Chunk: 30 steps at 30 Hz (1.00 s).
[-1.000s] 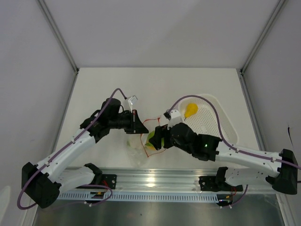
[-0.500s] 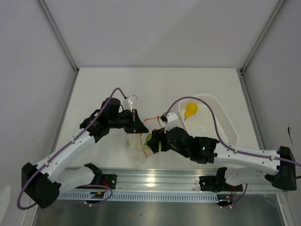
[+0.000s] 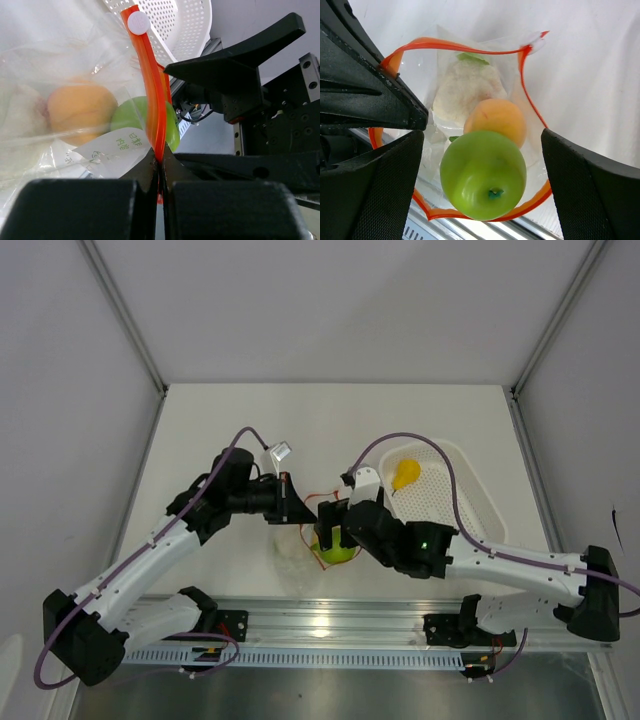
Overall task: Place the food in the zip-top bag and seal the zipper
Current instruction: Place the fake fruit in the zipper food storage bag, then adjust the zipper food storage bag at the center of the board.
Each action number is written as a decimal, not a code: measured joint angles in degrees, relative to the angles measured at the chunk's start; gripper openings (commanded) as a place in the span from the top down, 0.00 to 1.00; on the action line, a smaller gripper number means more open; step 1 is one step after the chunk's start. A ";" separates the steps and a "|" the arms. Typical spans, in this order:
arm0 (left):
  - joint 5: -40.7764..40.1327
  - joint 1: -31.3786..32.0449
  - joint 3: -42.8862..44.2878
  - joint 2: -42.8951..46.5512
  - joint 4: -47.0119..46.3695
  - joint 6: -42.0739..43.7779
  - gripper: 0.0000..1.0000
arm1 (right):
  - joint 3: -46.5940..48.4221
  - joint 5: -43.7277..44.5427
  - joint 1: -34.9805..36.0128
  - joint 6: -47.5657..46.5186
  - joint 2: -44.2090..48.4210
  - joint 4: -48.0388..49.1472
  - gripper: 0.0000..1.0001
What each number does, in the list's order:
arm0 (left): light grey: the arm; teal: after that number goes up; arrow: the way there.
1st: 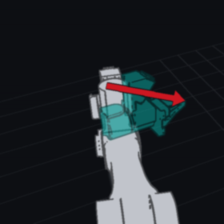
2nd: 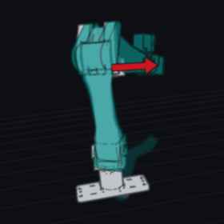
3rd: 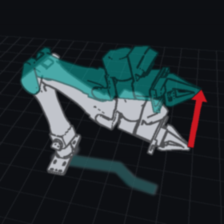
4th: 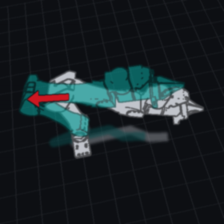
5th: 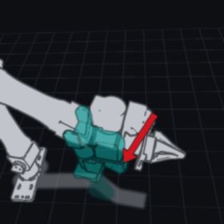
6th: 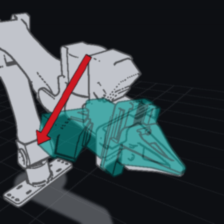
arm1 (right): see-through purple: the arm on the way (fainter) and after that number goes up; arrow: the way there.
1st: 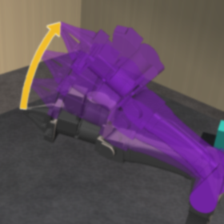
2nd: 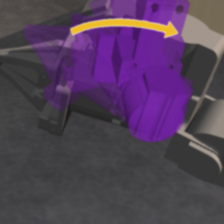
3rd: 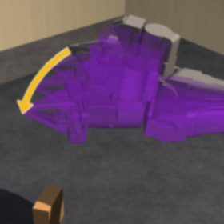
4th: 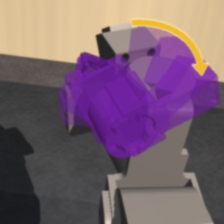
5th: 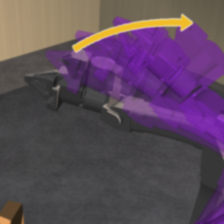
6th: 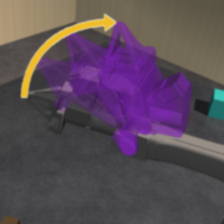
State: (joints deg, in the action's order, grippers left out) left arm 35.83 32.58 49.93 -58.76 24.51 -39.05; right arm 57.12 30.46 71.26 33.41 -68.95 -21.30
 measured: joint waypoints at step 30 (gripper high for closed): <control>0.63 0.00 0.00 0.42 -0.48 -0.09 0.99 | -9.57 1.25 -2.08 11.65 10.36 -8.52 0.53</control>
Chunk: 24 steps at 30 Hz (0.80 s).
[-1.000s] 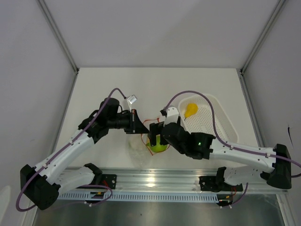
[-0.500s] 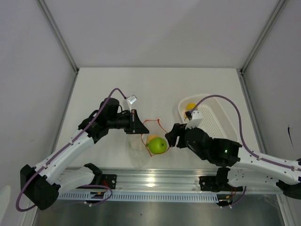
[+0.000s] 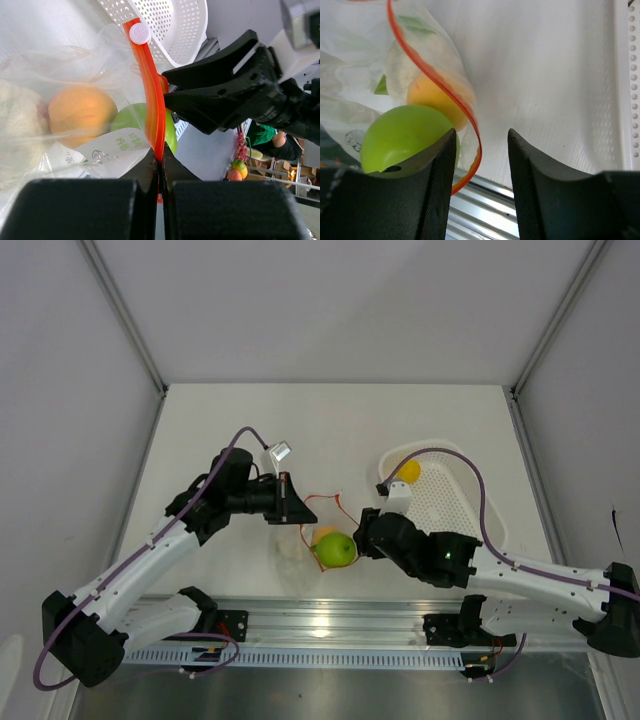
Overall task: Place the food in the zip-top bag and seal the zipper
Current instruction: Adjust the zipper food storage bag at the center of the board.
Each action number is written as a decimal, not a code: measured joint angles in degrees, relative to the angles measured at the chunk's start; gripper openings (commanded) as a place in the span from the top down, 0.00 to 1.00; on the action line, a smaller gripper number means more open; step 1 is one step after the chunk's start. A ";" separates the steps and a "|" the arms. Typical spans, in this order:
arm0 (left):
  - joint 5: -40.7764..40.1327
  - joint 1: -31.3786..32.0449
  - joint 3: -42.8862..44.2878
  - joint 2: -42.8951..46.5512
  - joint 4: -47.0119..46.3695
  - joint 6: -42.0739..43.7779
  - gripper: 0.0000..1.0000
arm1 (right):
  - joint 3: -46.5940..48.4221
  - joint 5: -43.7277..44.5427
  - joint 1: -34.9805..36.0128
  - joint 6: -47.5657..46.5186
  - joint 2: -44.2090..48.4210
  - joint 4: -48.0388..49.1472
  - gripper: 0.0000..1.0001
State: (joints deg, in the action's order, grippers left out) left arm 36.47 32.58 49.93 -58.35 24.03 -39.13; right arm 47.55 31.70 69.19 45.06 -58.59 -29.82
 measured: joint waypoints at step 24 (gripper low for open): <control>-0.81 0.02 4.11 4.98 7.15 2.62 0.99 | 16.24 -4.52 3.82 -4.20 -5.51 0.13 1.00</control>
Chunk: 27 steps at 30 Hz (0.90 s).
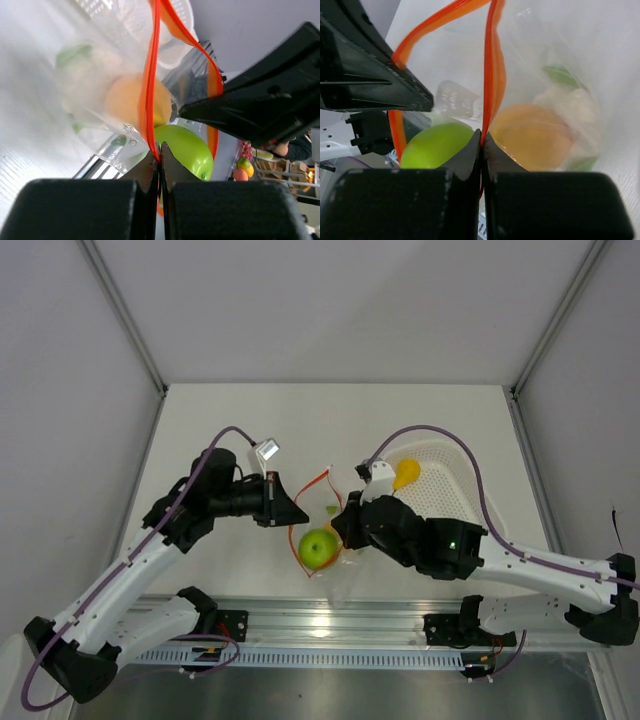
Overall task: Place the food in the zip-top bag and seal the zipper
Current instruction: Adjust the zipper food storage bag at the center of the board.
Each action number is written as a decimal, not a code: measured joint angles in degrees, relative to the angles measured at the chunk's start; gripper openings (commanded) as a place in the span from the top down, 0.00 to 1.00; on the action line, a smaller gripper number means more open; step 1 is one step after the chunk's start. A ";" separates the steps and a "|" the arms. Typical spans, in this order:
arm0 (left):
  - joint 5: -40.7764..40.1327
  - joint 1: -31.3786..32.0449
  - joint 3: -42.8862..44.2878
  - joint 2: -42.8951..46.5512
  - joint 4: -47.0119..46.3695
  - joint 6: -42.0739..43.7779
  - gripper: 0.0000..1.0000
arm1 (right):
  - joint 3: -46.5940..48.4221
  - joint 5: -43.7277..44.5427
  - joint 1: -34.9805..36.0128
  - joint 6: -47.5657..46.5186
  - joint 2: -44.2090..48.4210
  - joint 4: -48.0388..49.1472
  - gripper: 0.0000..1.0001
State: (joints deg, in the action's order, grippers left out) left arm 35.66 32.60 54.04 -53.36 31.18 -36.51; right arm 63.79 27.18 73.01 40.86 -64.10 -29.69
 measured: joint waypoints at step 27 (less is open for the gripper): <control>-2.01 -0.04 -9.99 1.73 -3.52 1.40 0.99 | -7.19 0.92 -0.24 0.85 3.56 -1.33 1.00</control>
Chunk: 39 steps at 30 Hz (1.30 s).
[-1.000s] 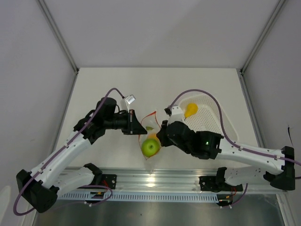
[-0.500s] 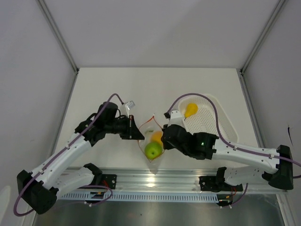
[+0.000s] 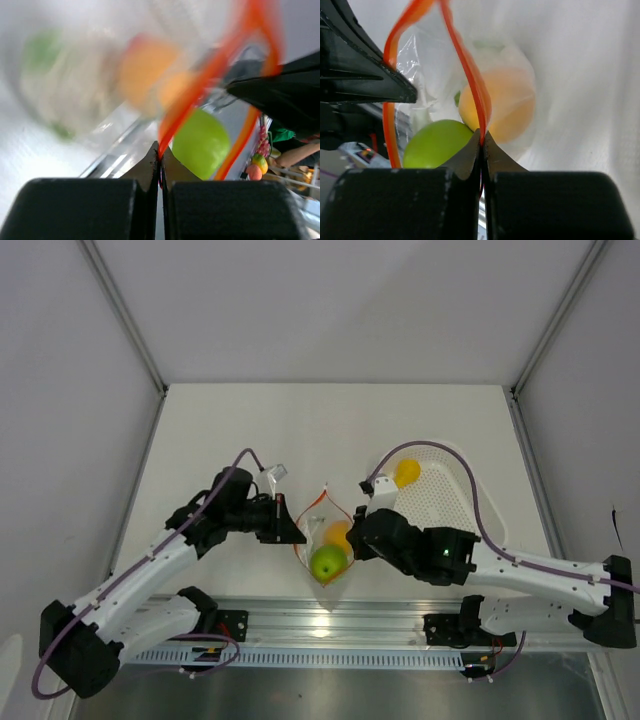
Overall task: Place the food in the zip-top bag and seal the zipper
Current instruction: Adjust the zipper food storage bag at the center of the board.
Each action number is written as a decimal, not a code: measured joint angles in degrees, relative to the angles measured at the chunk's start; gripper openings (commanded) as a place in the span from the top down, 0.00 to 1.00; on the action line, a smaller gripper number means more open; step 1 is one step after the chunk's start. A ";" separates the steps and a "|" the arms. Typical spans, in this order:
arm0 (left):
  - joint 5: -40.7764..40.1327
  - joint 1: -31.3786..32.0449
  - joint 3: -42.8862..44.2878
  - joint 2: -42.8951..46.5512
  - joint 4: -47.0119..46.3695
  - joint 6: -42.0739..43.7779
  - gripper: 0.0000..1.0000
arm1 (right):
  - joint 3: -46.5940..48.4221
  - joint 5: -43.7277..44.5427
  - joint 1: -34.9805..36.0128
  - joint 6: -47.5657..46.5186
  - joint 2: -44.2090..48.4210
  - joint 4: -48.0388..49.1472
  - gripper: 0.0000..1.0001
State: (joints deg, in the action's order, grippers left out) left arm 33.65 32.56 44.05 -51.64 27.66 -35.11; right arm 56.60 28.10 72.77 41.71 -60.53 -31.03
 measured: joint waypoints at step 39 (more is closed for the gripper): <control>-1.90 -0.33 8.87 2.82 4.33 1.22 1.00 | 6.08 -1.49 -3.65 -2.64 1.03 1.38 1.00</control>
State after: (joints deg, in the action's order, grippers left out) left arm 31.75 32.23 52.93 -48.82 31.99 -33.89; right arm 62.67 26.61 69.12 39.07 -59.51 -29.65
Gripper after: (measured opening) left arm 0.005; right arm 0.002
